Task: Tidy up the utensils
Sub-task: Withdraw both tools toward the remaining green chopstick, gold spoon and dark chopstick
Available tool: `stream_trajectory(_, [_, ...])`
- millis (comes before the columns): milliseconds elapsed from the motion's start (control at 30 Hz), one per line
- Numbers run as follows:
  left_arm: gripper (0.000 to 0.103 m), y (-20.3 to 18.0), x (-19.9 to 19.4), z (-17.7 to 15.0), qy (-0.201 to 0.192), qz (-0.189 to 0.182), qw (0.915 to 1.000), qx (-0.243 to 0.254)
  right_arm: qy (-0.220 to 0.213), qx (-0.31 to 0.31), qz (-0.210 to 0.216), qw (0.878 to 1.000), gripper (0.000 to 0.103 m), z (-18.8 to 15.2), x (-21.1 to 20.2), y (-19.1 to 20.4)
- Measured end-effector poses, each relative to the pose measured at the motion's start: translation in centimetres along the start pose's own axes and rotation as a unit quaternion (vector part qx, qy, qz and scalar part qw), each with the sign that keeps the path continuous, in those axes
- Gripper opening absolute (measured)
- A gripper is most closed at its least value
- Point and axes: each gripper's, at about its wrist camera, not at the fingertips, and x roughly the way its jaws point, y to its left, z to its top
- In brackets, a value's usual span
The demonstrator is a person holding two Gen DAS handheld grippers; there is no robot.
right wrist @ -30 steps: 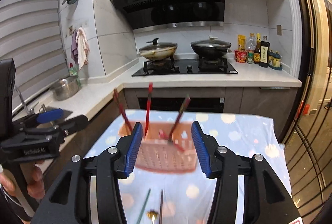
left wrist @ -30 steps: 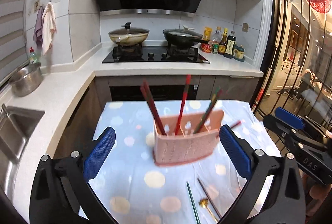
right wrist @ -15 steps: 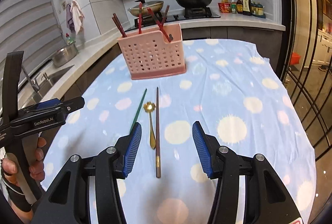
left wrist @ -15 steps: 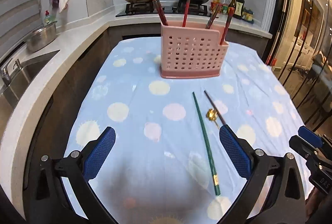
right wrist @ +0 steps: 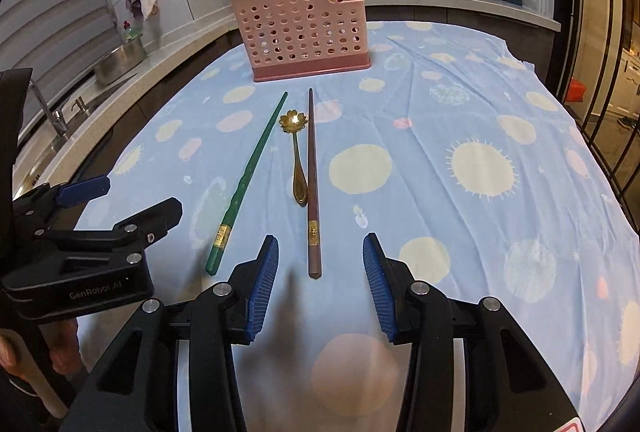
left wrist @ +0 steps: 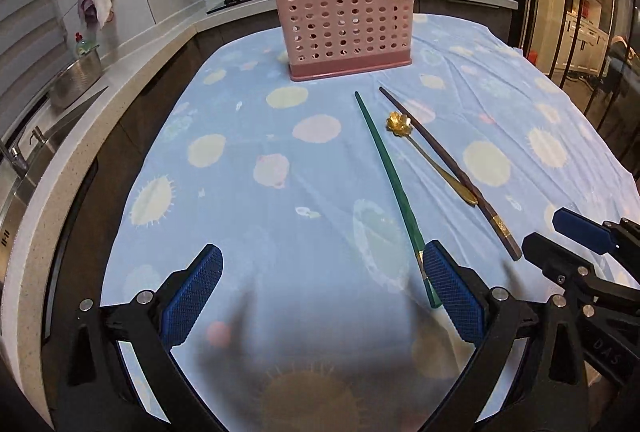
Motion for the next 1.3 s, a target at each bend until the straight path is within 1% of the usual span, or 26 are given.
stream_trajectory(133, [0.096, -0.1, 0.9, -0.5, 0.016, -0.018, 0.9997, -0.008, 0.010, -0.004, 0.001, 1.000, 0.038, 0.0, 1.2, 0.3])
stream_trajectory(200, [0.095, -0.4, 1.3, -0.8, 0.021, -0.016, 0.9996, -0.005, 0.015, -0.005, 0.001, 1.000, 0.036, 0.0, 1.8, 0.4])
stream_trajectory(267, [0.095, -0.7, 1.5, -0.9, 0.024, -0.015, 0.9996, -0.001, 0.019, -0.005, 0.000, 1.000, 0.031, 0.0, 2.2, 0.4])
stream_trajectory(500, [0.093, -1.0, 1.7, -0.9, 0.025, -0.023, 0.9994, 0.002, 0.022, -0.002, -0.001, 1.000, 0.030, 0.1, 2.7, 0.3])
stream_trajectory(600, [0.092, -1.0, 2.0, -0.9, 0.031, -0.035, 0.9989, -0.002, 0.022, 0.000, -0.002, 1.000, 0.030, 0.1, 2.7, 0.1])
stream_trajectory(733, [0.084, -1.4, 2.4, -1.0, 0.038, -0.044, 0.9983, 0.002, 0.021, -0.003, -0.007, 1.000, 0.029, 0.1, 2.8, 0.0])
stream_trajectory(933, [0.081, -1.5, 2.7, -0.8, 0.040, -0.053, 0.9978, -0.001, 0.021, -0.002, -0.008, 1.000, 0.029, 0.1, 2.9, 0.0])
stream_trajectory(1100, [0.074, -1.6, 3.0, -0.6, 0.045, -0.069, 0.9966, -0.004, 0.021, -0.004, -0.008, 1.000, 0.029, 0.3, 3.0, 0.0])
stream_trajectory(1200, [0.067, -1.8, 3.3, -0.5, 0.051, -0.080, 0.9955, -0.005, 0.022, -0.006, -0.008, 1.000, 0.026, 0.5, 3.2, 0.0])
stream_trajectory(1233, [0.064, -1.9, 3.5, -0.5, 0.054, -0.084, 0.9949, -0.005, 0.022, -0.007, -0.009, 1.000, 0.024, 0.5, 3.3, 0.1])
stream_trajectory(1300, [0.062, -2.2, 3.5, -0.6, 0.050, -0.082, 0.9953, 0.001, 0.023, -0.011, -0.012, 1.000, 0.021, 0.5, 3.4, 0.1])
